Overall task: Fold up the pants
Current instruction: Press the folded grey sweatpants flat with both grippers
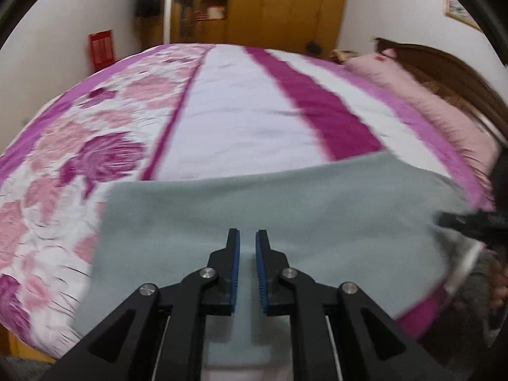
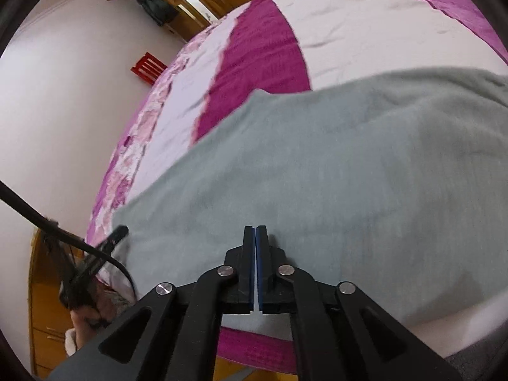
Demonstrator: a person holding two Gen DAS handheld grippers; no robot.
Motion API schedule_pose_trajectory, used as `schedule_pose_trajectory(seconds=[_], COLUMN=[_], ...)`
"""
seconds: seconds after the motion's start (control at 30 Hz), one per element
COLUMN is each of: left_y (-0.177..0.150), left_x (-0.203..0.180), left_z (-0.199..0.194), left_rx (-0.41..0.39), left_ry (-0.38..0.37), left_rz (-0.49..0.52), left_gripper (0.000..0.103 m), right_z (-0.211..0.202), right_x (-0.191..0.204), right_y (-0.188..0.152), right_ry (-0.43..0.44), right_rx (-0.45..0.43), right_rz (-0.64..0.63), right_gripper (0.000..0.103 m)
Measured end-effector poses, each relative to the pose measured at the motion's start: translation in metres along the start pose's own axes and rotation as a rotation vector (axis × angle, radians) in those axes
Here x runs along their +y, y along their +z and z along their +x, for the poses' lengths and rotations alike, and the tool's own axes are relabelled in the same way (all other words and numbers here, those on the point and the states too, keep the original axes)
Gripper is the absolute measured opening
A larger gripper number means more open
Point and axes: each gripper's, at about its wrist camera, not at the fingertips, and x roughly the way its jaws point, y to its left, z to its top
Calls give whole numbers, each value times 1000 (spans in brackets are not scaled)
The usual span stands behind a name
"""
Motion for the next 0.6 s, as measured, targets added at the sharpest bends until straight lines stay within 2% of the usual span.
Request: schedule_pose_trajectory(seconds=[0.07,0.13,0.23,0.3,0.37,0.47,0.5,0.57,0.6], left_y=[-6,-13,-17,-18,-21,-21,-22,-23,-23], left_x=[-13,-15,-9,-4,0,-3,-5,-8,-9], left_z=[7,22,23,22,22,22,22,22,22], left_rx=[35,93,85,88,85,82,80,77,77], left_ry=[-5,43,42,38,26,42,53,69,75], left_rz=[30,61,54,32,12,36,51,68,72], left_gripper=[11,12,13,13,13,13,13,13,13], right_z=[12,40,57,44,22,-22,-37,-68,-78], right_x=[18,36,24,-2,-32,-93,-113,-151,-163], right_y=[4,6,8,10,16,22,24,24,23], right_ry=[33,40,14,45,24,-9,-35,-142,-158], right_rx=[14,82,134,107,63,-5,-31,-79,-96], right_rz=[-55,-115,-118,-66,-10,122,165,228,251], right_gripper=[3,3,0,0,0,0,0,0,0])
